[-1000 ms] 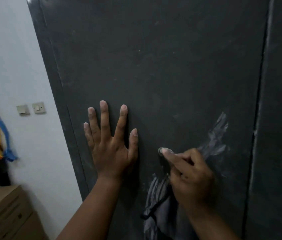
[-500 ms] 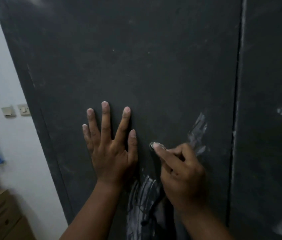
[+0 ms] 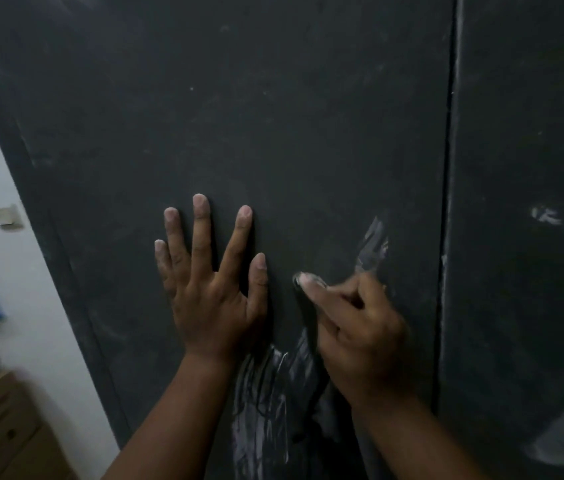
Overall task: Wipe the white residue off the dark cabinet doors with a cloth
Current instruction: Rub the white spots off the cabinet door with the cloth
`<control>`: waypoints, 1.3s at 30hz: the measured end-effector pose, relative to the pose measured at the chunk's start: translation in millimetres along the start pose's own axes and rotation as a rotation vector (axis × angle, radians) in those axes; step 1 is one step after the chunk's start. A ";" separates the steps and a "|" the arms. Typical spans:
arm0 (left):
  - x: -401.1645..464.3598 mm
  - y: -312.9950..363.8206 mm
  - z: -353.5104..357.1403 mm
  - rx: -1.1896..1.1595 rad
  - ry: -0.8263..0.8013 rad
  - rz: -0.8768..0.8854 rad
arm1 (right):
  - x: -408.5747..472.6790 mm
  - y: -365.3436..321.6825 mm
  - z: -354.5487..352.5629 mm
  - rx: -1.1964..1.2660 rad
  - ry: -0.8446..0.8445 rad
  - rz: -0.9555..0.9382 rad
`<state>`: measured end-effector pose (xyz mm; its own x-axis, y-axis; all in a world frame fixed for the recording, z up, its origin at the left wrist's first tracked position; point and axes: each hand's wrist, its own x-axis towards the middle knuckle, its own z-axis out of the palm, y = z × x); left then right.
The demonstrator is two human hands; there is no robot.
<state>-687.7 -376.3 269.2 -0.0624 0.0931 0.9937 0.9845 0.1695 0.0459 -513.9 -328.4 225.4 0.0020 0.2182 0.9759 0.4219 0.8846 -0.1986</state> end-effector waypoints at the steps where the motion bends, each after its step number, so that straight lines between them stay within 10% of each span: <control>1: -1.0 -0.8 0.6 0.000 0.002 0.004 | -11.4 8.9 -7.4 -0.019 -0.012 0.015; 39: 1.8 20.4 11.8 0.028 0.037 -0.013 | 49.7 19.4 -17.9 0.033 0.317 0.230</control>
<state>-669.7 -361.1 270.7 -0.0687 0.0544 0.9962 0.9786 0.1977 0.0567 -489.4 -307.7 271.6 0.3749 0.2790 0.8841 0.3481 0.8415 -0.4132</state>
